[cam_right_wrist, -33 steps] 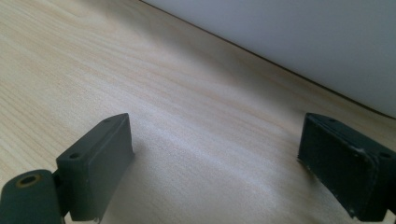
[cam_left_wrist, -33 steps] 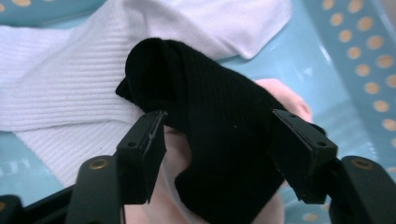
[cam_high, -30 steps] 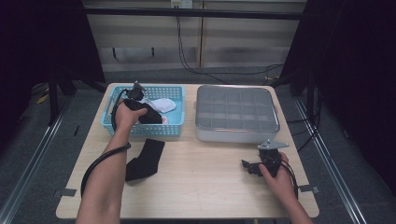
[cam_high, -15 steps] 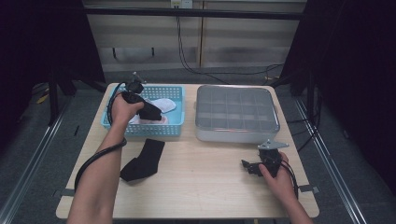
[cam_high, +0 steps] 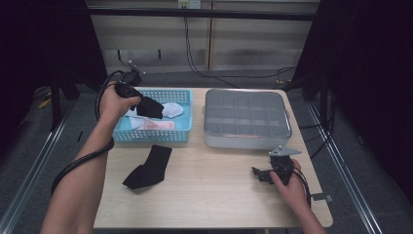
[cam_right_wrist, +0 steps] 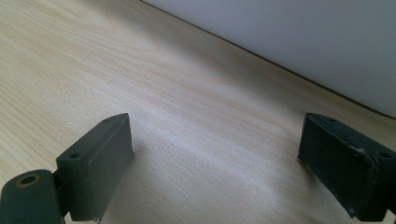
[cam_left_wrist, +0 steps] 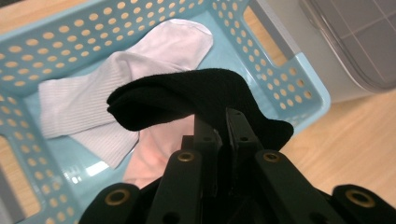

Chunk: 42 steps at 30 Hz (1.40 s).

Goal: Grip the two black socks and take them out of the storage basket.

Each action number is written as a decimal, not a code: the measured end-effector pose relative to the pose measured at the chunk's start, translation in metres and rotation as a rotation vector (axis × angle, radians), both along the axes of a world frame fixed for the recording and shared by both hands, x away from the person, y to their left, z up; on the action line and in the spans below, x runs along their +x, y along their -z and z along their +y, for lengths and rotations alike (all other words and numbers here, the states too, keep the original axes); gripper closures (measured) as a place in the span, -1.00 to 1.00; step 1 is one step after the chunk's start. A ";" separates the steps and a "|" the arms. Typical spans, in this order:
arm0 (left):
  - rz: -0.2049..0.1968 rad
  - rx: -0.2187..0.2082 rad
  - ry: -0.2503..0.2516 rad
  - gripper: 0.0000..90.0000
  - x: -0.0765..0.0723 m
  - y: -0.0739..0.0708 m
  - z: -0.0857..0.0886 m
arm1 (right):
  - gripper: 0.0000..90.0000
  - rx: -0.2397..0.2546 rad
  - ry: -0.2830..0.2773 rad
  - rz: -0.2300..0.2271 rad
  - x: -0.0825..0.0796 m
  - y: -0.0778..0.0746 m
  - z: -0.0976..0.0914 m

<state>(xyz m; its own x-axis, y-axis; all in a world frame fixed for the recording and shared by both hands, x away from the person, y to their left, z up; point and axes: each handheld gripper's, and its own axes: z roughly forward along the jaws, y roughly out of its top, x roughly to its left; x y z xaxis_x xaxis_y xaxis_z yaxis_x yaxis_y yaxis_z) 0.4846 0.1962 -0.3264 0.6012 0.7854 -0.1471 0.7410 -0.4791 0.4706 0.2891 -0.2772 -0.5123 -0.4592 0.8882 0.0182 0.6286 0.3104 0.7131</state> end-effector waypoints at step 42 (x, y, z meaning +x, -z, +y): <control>0.103 0.084 0.291 0.88 -0.139 0.093 -0.008 | -0.80 -0.001 0.006 0.003 -0.001 0.000 0.000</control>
<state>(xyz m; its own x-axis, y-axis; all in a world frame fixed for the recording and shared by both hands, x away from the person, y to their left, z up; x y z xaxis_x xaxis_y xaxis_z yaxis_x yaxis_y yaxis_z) 0.3451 0.1885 -0.4189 0.7876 0.5949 -0.1606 0.6089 -0.7117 0.3503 0.2884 -0.2768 -0.5122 -0.4536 0.8910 0.0189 0.6328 0.3070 0.7108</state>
